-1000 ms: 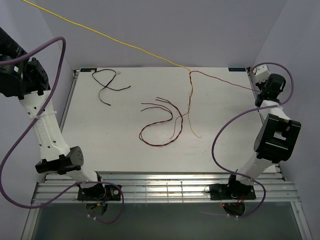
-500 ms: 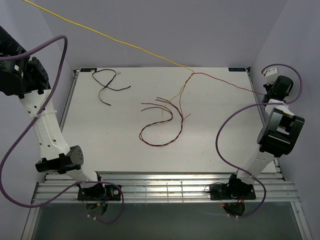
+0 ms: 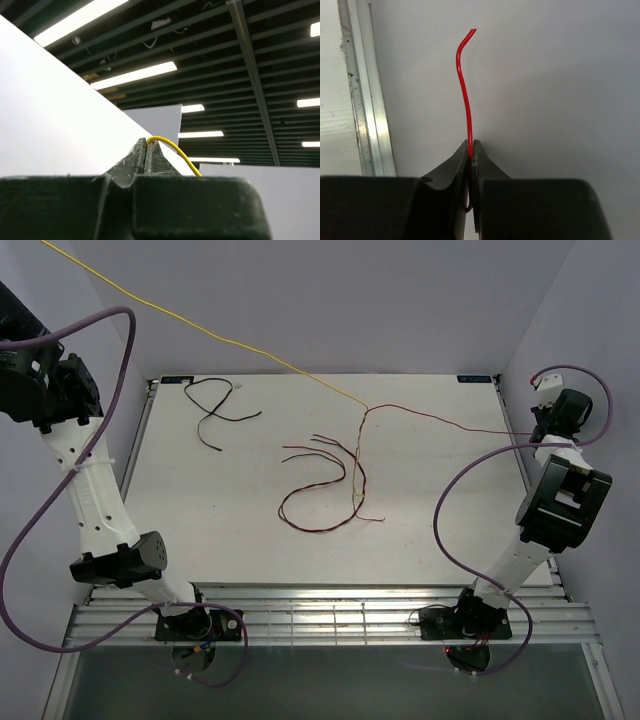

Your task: Untangle the cables

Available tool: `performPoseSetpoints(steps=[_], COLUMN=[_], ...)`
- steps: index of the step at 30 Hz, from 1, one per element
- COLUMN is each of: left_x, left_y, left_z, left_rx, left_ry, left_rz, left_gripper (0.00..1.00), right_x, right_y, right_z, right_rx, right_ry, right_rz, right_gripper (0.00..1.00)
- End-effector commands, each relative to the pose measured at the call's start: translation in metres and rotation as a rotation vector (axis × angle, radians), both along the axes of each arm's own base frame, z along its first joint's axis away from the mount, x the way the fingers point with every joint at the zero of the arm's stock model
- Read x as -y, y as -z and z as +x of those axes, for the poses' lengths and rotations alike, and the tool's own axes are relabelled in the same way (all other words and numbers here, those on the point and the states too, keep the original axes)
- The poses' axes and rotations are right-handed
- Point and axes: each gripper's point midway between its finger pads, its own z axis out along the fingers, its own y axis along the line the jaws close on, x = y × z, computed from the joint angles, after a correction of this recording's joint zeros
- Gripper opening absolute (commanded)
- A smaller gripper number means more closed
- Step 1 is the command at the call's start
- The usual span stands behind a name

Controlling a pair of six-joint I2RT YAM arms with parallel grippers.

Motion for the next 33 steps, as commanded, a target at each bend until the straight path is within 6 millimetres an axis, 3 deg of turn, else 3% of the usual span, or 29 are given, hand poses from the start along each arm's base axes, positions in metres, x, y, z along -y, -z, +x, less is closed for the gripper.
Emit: performPoseSetpoints(steps=[1,5,6,9,10,11,12,14,15,16,17,19,20,21,22,23,24,26,29,33], left_x=[-0.005,-0.004,-0.003,0.013,0.018,0.03,0.038,0.053,0.064,0.078,0.088,0.104,0.117,0.123,0.127,0.136,0.142,0.153,0.158,0.157], left_y=[0.013,0.045,0.066,0.095,0.118,0.129,0.14,0.181,0.19,0.221,0.235,0.258,0.282,0.296,0.302,0.325,0.334,0.346,0.364,0.396], left_z=[0.033,0.091,0.117,0.146,0.168,0.179,0.189,0.218,0.222,0.238,0.243,0.247,0.253,0.255,0.25,0.252,0.251,0.246,0.24,0.232], left_rx=[-0.078,-0.22,-0.288,-0.357,-0.424,-0.451,-0.488,-0.61,-0.626,-0.718,-0.747,-0.815,-0.871,-0.897,-0.908,-0.959,-0.979,-1.035,-1.09,-1.139], left_ry=[0.067,0.224,0.265,0.402,0.44,0.494,0.519,0.579,0.649,0.713,0.781,0.85,0.895,0.939,0.968,1.014,1.061,1.1,1.132,1.144], left_rz=[-0.017,-0.04,-0.05,-0.062,-0.068,-0.071,-0.072,-0.099,-0.117,-0.111,-0.133,-0.153,-0.168,-0.209,-0.221,-0.238,-0.259,-0.238,-0.306,-0.409], left_gripper=[0.0,0.0,0.0,0.0,0.0,0.0,0.0,0.0,0.0,0.0,0.0,0.0,0.0,0.0,0.0,0.0,0.0,0.0,0.0,0.0], right_x=[0.013,-0.017,-0.024,-0.05,-0.063,-0.071,-0.087,-0.115,-0.139,-0.164,-0.179,-0.213,-0.224,-0.244,-0.253,-0.265,-0.283,-0.308,-0.325,-0.336], right_y=[-0.038,-0.063,-0.075,-0.103,-0.113,-0.121,-0.138,-0.164,-0.193,-0.207,-0.229,-0.242,-0.258,-0.258,-0.266,-0.279,-0.278,-0.299,-0.322,-0.334], right_z=[-0.007,0.004,0.005,0.011,0.014,0.015,0.013,0.014,0.008,0.007,-0.002,-0.009,-0.021,-0.026,-0.033,-0.045,-0.052,-0.071,-0.093,-0.113], right_rx=[0.051,0.082,0.098,0.138,0.157,0.18,0.208,0.286,0.368,0.409,0.466,0.486,0.523,0.532,0.563,0.6,0.598,0.631,0.675,0.708], right_ry=[0.054,-0.009,-0.02,-0.055,-0.084,-0.097,-0.124,-0.205,-0.266,-0.369,-0.406,-0.508,-0.543,-0.601,-0.632,-0.672,-0.741,-0.851,-0.909,-0.95], right_rz=[-0.041,-0.064,-0.077,-0.106,-0.106,-0.095,-0.078,-0.01,0.037,0.074,0.101,0.159,0.177,0.256,0.292,0.32,0.4,0.441,0.493,0.582], right_gripper=[0.08,0.08,0.08,0.08,0.08,0.08,0.08,0.08,0.08,0.08,0.08,0.08,0.08,0.08,0.08,0.08,0.08,0.08,0.08,0.08])
